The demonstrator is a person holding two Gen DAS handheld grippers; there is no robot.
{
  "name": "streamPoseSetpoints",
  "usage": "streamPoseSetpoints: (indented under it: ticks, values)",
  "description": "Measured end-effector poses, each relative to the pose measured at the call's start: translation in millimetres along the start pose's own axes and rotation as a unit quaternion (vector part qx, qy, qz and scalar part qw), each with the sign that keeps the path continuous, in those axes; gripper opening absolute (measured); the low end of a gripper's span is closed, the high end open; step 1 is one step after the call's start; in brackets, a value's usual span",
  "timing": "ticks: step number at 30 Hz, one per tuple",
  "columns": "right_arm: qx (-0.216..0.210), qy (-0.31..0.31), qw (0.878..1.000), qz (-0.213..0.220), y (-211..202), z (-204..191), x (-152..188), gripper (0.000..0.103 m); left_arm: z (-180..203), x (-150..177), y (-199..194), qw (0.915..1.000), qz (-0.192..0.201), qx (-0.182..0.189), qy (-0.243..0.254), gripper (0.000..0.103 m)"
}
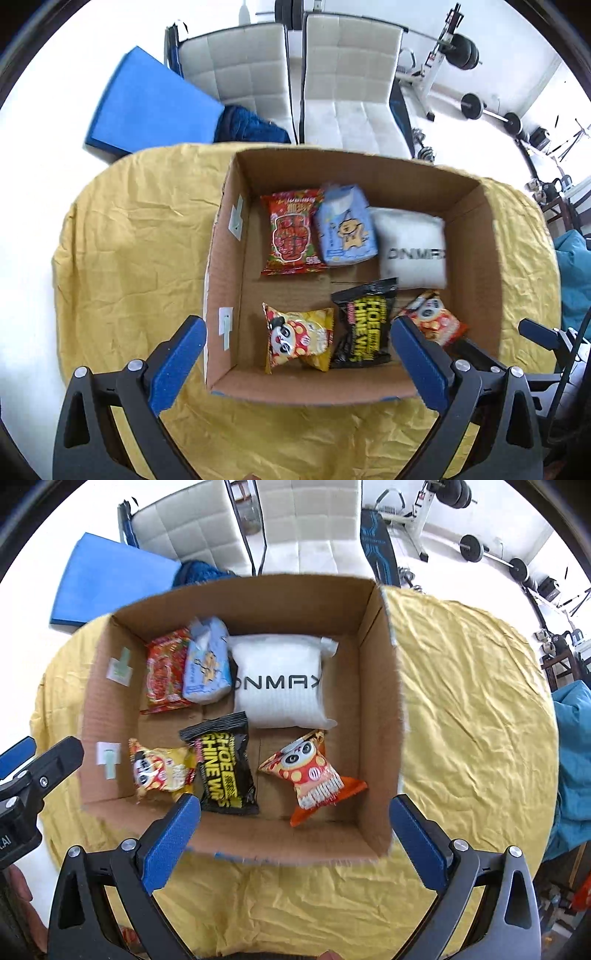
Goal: Organize soft objects
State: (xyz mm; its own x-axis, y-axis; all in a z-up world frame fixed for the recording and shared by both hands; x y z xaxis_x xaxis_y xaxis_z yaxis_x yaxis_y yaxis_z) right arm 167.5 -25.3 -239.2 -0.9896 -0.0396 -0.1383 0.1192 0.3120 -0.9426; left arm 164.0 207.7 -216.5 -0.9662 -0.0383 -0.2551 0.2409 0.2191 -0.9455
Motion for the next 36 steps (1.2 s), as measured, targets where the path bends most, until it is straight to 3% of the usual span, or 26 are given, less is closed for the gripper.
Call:
streamPoseSetpoints:
  ticks: [8, 12, 23, 29, 36]
  values:
    - [-0.034, -0.003, 0.997, 0.065, -90.9, -12.4, 35.5, 0.103, -10.7, 20.6, -87.8, 0.9979, 0.055, 0.018, -0.027, 0.103]
    - [-0.029, -0.025, 0.995, 0.088, -138.8, -20.8, 57.3, 0.103, -14.0, 35.4, -131.0, 0.9962, 0.083, 0.014, -0.022, 0.103]
    - [-0.056, -0.043, 0.990, 0.124, -235.8, -36.6, 111.8, 0.103, -26.1, 74.0, -209.0, 0.9943, 0.102, 0.026, -0.021, 0.103]
    - [-0.057, -0.053, 0.987, 0.139, -268.0, -45.0, 122.1, 0.103, -35.7, 83.2, -239.8, 0.9926, 0.114, 0.030, -0.032, 0.103]
    - [-0.047, -0.057, 0.987, 0.141, -275.3, -49.0, 121.1, 0.103, -39.4, 86.6, -265.3, 0.9890, 0.143, 0.012, -0.037, 0.103]
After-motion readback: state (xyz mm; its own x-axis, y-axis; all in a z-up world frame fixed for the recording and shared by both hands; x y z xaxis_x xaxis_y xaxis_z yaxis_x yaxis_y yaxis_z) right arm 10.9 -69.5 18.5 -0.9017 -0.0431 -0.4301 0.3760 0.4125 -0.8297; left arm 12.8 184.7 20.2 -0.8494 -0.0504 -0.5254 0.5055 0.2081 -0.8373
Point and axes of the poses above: each gripper's, at about its wrist camera, not at the fingertips, and y roughly the way its jaws point, z to its right, x to its underside, the point moved 2 cm from there along y, roughly the way its jaws point, and after that the axes turned 15 degrees about -x, right-handed, at the moved point
